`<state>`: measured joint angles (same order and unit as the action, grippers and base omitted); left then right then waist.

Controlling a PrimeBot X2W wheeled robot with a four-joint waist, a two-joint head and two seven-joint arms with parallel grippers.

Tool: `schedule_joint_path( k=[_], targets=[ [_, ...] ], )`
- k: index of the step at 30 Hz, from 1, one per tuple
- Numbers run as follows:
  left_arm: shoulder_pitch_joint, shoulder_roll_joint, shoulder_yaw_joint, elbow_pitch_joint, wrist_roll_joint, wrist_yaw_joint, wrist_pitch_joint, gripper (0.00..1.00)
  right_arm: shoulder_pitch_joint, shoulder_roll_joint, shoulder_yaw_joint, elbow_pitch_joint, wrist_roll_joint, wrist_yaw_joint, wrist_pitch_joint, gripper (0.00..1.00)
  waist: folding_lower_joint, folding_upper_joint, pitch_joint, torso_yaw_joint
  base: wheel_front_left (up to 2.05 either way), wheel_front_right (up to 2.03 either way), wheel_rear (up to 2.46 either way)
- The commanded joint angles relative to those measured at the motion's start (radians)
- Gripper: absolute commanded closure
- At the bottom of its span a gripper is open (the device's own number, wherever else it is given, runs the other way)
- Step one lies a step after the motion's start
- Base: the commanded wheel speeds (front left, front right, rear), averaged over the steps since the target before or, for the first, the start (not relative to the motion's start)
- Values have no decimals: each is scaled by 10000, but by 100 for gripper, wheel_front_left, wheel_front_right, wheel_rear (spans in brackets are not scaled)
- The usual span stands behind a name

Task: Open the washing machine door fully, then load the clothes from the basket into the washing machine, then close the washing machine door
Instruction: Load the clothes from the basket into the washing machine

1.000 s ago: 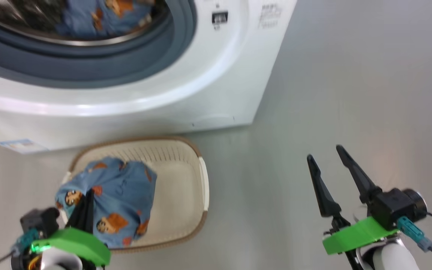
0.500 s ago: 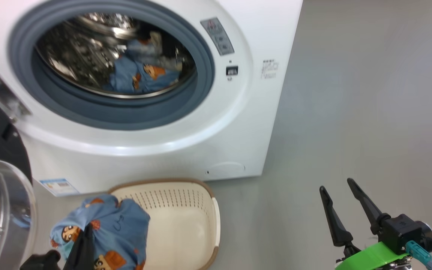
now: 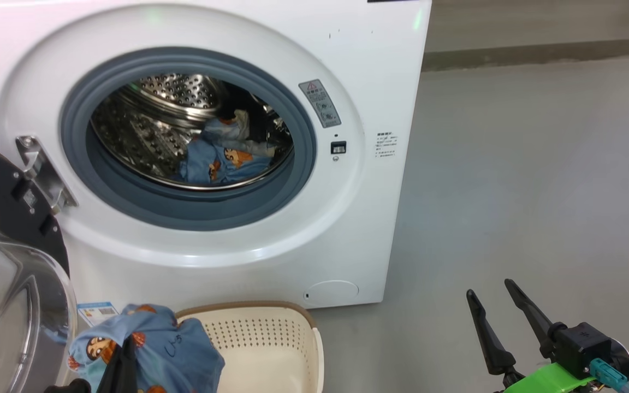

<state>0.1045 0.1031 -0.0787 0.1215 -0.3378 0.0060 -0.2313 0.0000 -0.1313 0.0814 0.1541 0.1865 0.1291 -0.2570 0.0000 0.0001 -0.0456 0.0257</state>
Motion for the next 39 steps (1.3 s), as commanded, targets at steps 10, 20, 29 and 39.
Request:
schedule_joint_path(
  k=[10, 20, 29, 39],
  targets=[
    [-426, 283, 251, -420, 123, 119, 44, 100, -793, -286, 166, 99, 104, 16, -48, 0, 0, -1, -218, -31, 0, 0, 0],
    [-483, 303, 217, -330, 55, 128, -32, 100, -899, -338, 126, 110, 116, 16, -48, 0, 0, -1, -240, -155, 0, 0, 0],
    [-488, 327, 170, -340, -3, 149, -61, 100, -807, -273, 72, 75, 92, 16, -48, 0, 0, -1, -192, -231, 0, 0, 0],
    [-590, 332, 59, -456, -52, 155, -60, 100, -602, -44, 76, 86, 86, 16, -48, 0, 0, -1, -114, -269, 0, 0, 0]
  ],
)
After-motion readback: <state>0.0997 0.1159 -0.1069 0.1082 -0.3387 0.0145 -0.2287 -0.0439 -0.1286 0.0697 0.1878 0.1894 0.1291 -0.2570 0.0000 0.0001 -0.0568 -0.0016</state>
